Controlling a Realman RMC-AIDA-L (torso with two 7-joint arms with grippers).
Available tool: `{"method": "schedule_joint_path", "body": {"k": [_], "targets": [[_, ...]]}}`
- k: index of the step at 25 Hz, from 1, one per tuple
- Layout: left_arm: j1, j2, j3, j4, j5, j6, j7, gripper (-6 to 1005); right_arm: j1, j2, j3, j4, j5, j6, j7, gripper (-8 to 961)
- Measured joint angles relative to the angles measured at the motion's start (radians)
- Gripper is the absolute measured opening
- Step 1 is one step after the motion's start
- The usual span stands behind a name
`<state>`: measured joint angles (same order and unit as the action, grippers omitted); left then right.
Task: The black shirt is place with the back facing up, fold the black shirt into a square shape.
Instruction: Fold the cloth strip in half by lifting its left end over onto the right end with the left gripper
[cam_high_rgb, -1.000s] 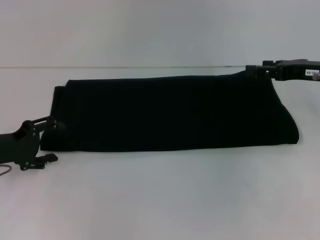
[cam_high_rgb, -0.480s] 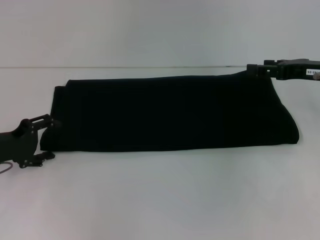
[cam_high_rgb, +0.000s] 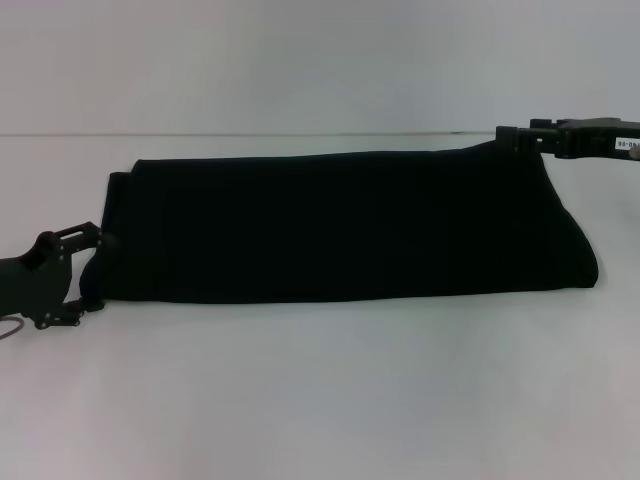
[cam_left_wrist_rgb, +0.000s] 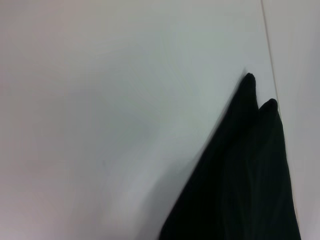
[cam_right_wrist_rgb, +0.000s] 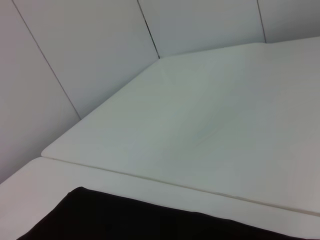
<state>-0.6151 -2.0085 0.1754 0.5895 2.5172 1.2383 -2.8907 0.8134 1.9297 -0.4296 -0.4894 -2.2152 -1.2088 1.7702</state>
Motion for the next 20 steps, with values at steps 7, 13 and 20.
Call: {"method": "schedule_joint_path", "body": {"k": [7,13,20], "targets": [[0.009,-0.005,0.002,0.000,0.000,0.003,0.001,910,-0.002,0.000,0.000,0.000,0.005,0.003,0.000,763],[0.005,-0.004,0.000,-0.010,-0.018,-0.010,0.020,909,0.000,0.000,0.000,0.000,0.005,0.006,0.000,763],[-0.005,0.000,0.008,-0.028,-0.028,-0.047,0.035,909,0.000,-0.003,0.000,0.000,0.005,0.008,0.000,764]]}}
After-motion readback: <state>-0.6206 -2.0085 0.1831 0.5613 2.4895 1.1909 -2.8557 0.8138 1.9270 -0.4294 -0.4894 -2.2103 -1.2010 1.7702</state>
